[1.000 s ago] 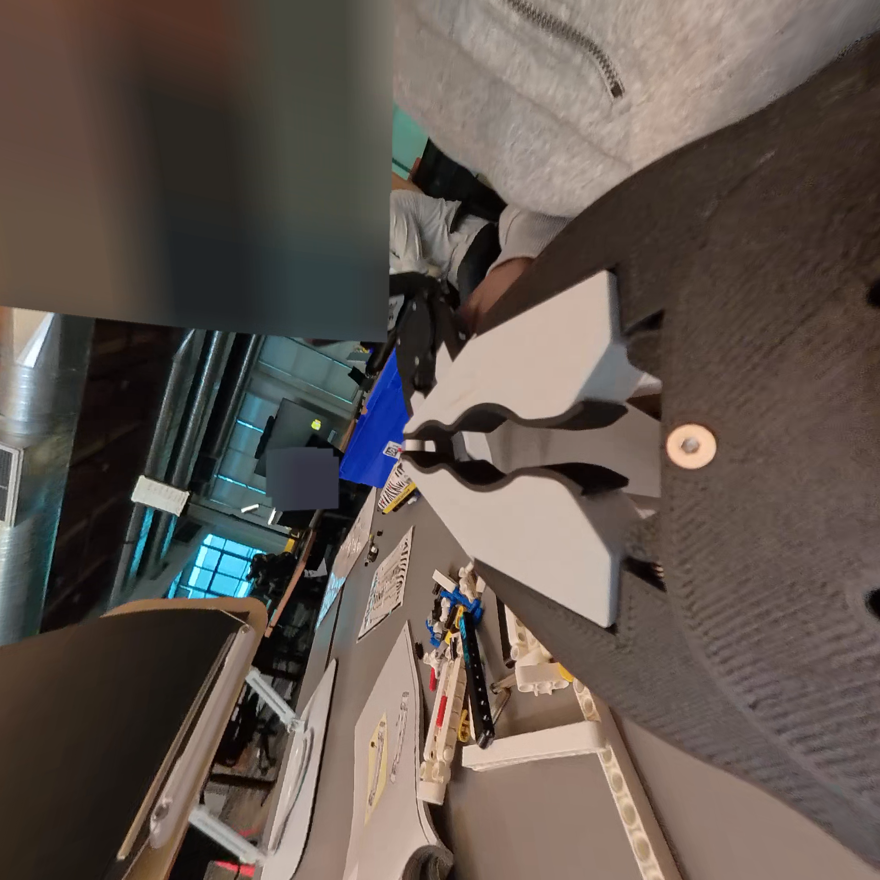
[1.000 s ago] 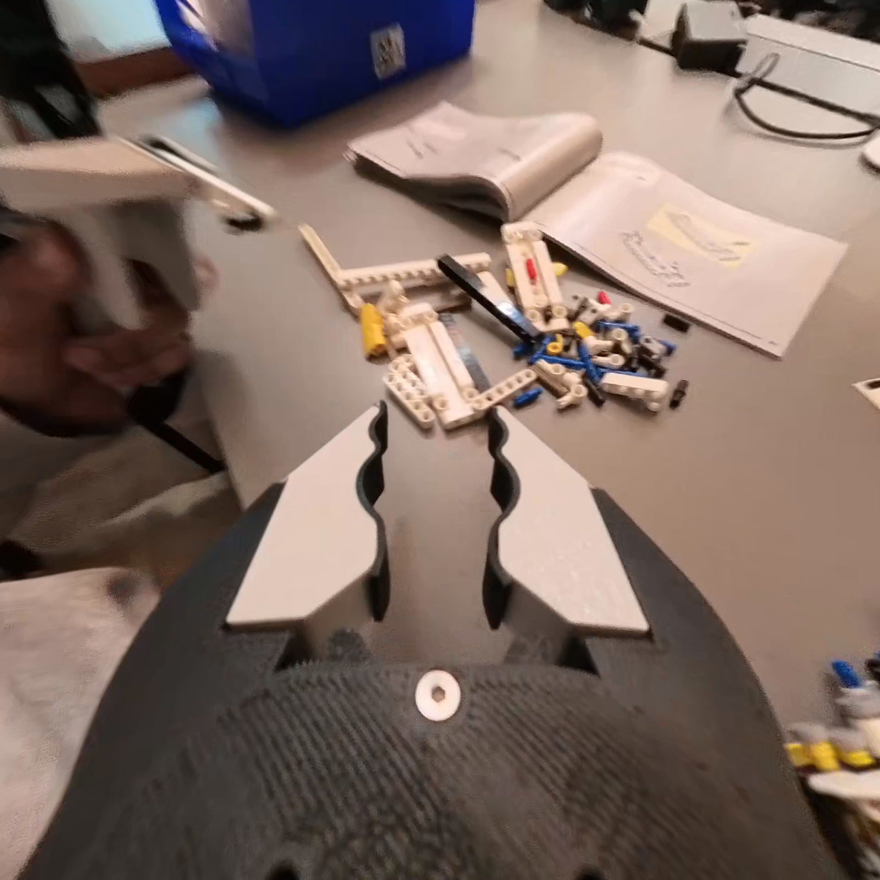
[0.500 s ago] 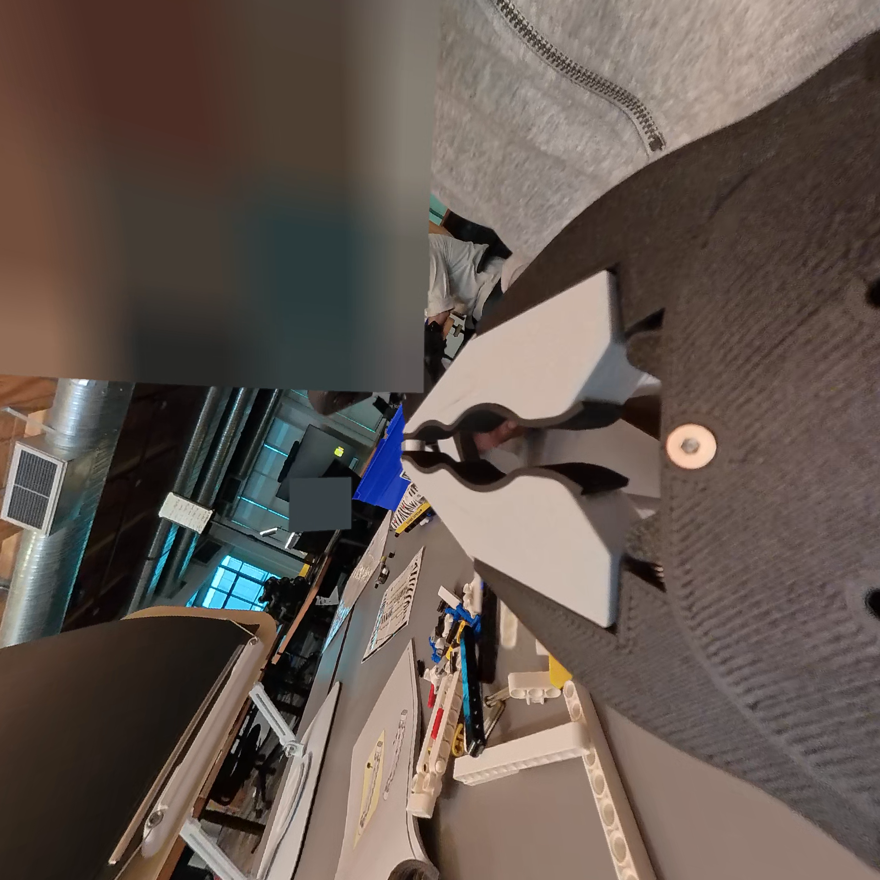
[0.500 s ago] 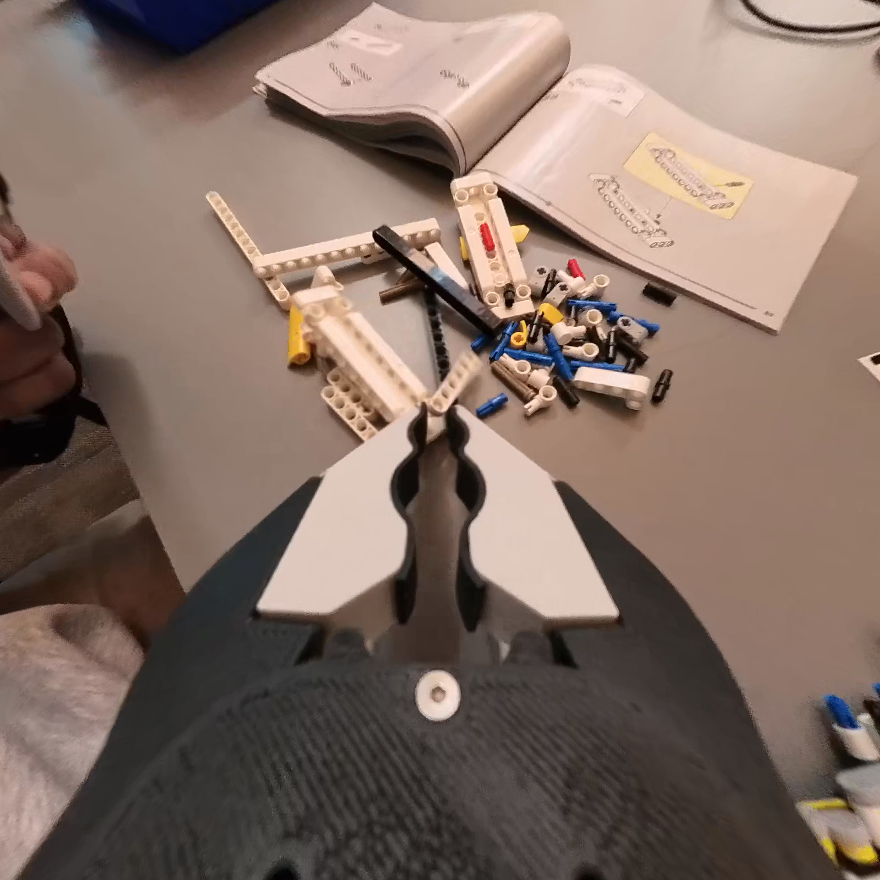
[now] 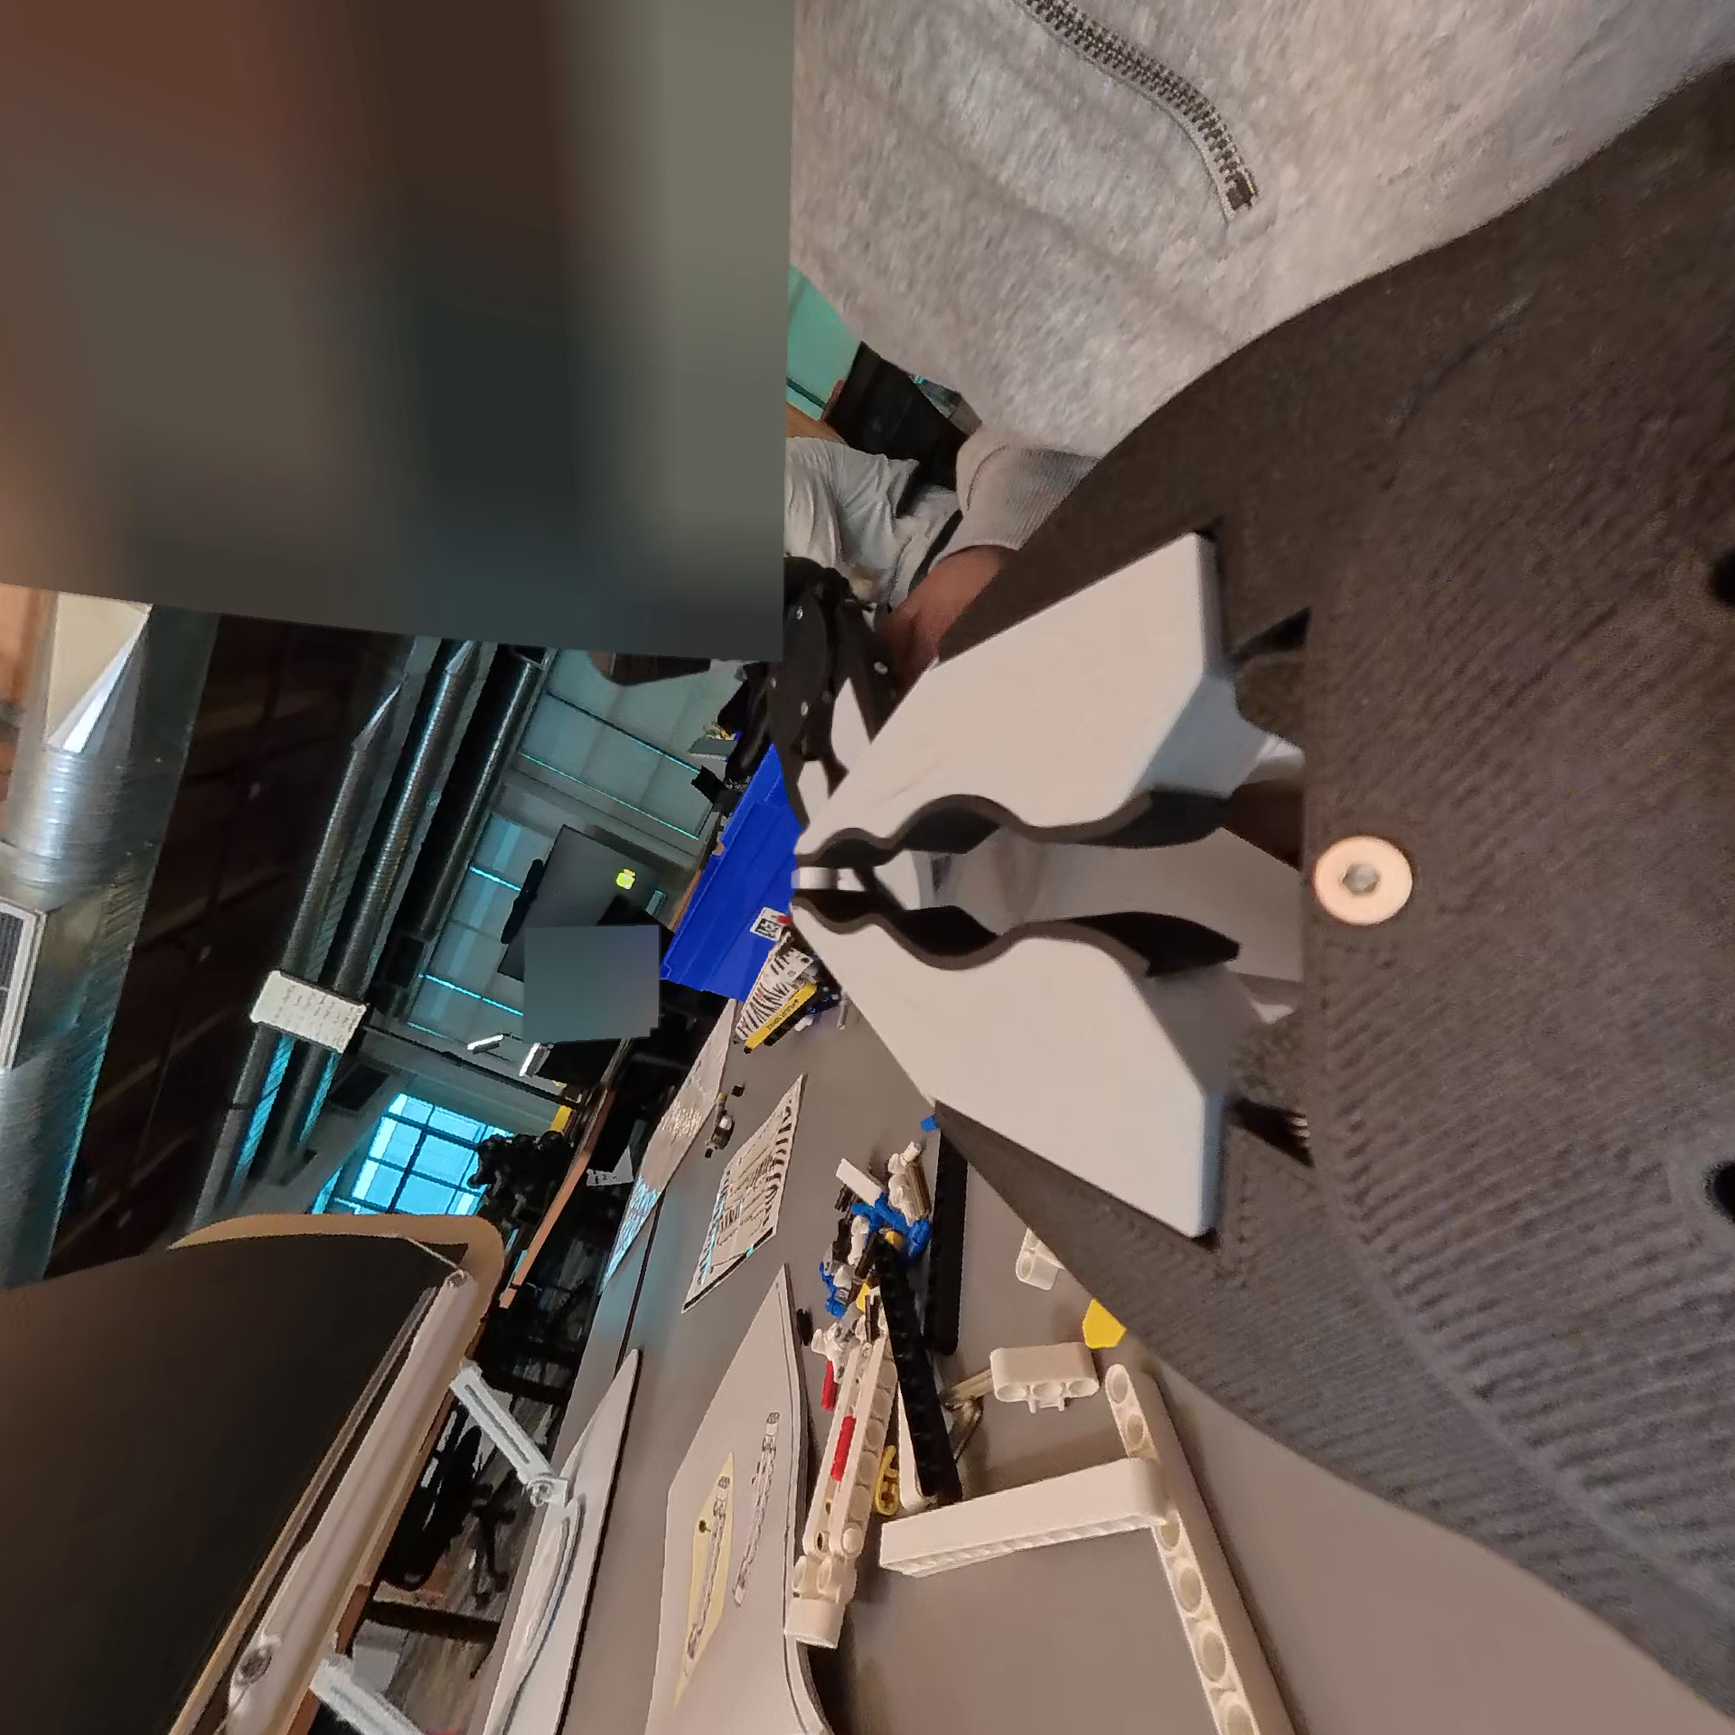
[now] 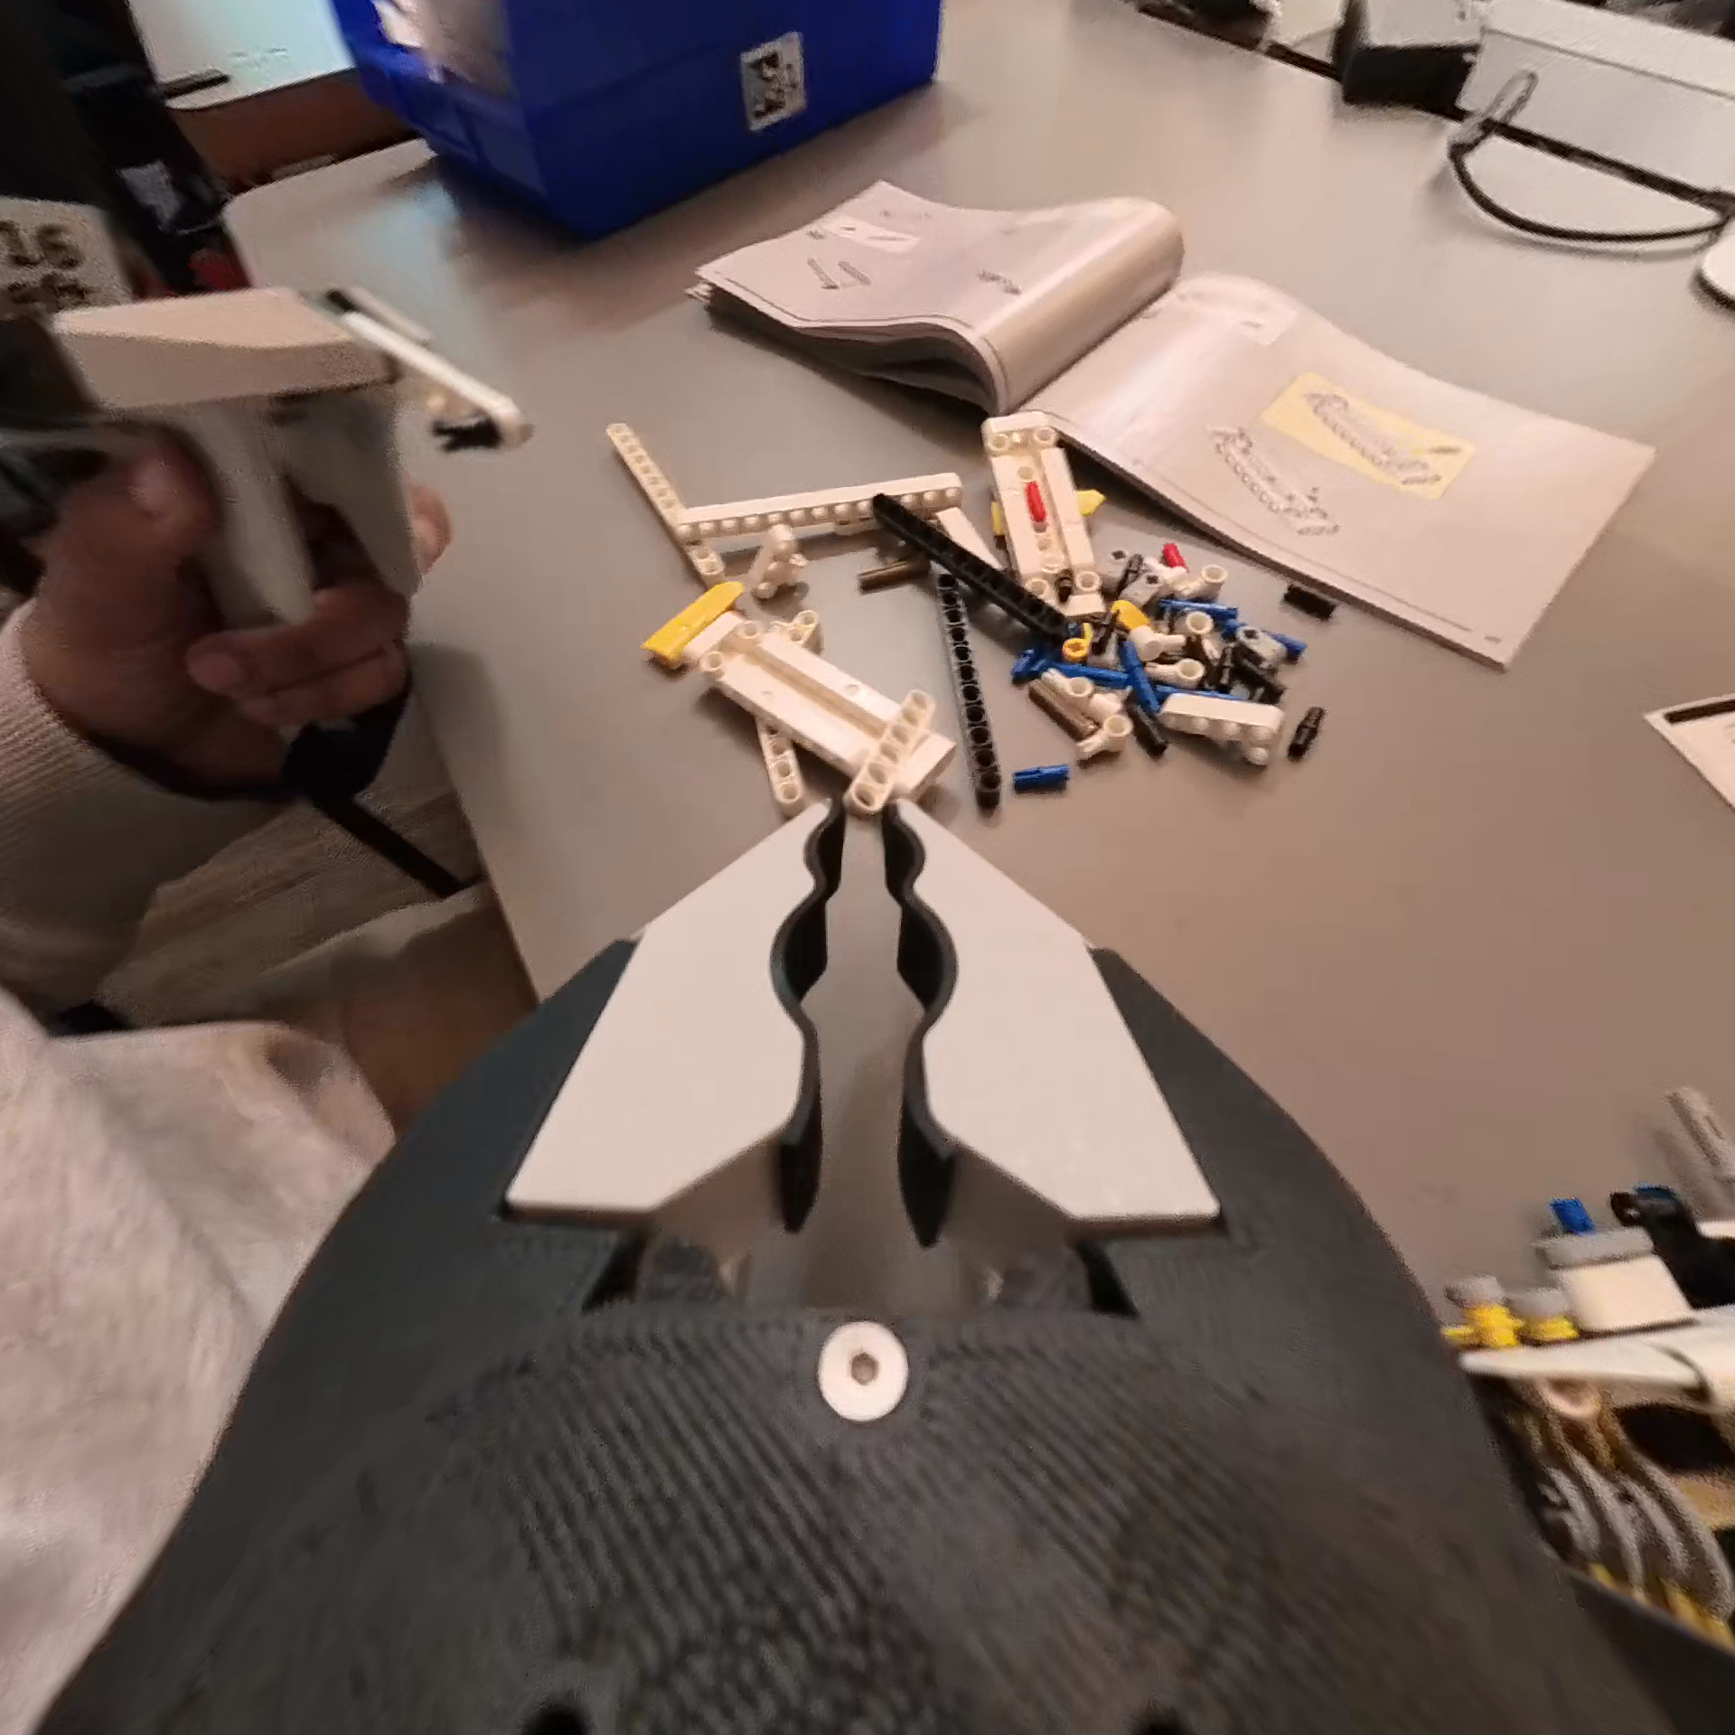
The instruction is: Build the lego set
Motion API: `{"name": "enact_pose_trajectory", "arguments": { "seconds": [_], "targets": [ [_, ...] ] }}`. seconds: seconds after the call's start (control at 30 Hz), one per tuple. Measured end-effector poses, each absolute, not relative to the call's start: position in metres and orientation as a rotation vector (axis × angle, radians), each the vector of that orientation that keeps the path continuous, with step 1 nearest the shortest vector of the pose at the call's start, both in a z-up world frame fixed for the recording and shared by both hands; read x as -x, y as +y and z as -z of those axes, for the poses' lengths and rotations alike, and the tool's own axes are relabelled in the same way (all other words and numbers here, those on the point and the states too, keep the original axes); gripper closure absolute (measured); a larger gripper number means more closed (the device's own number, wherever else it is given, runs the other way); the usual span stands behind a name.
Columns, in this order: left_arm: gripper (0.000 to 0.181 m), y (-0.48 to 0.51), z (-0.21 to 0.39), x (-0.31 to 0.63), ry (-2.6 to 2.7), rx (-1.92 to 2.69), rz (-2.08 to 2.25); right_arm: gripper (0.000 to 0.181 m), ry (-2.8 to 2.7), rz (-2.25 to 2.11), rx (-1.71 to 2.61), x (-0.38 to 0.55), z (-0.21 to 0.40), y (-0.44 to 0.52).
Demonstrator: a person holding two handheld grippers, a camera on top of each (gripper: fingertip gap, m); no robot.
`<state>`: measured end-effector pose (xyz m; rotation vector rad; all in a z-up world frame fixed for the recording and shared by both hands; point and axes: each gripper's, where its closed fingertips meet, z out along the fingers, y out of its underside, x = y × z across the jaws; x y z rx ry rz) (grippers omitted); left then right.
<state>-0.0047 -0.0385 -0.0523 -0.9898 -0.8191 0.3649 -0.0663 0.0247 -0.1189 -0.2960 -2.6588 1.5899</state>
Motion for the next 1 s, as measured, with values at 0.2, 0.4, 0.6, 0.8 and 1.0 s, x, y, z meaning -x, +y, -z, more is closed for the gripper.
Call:
{"name": "enact_pose_trajectory", "arguments": {
  "seconds": [0.2,0.4,0.6,0.8,1.0],
  "targets": [
    [0.181,-0.054,0.044,0.002,-0.817,0.877,-0.357,0.175,-2.837,-1.499,0.060,0.029,0.139,0.041],
    [0.181,-0.064,0.041,0.001,-0.824,0.822,-0.360,0.160,-2.810,-1.353,-0.033,0.029,0.149,0.045],
    [0.181,-0.063,0.041,0.001,-0.823,0.829,-0.363,0.144,-2.756,-1.434,-0.064,0.031,0.132,0.028],
    [0.181,-0.076,0.038,-0.001,-0.837,0.787,-0.440,0.155,-2.840,-1.383,-0.123,0.023,0.145,-0.014],
    [0.181,-0.086,0.037,-0.003,-0.844,0.735,-0.428,0.154,-2.805,-1.270,-0.176,0.030,0.160,-0.039]
  ]
}}
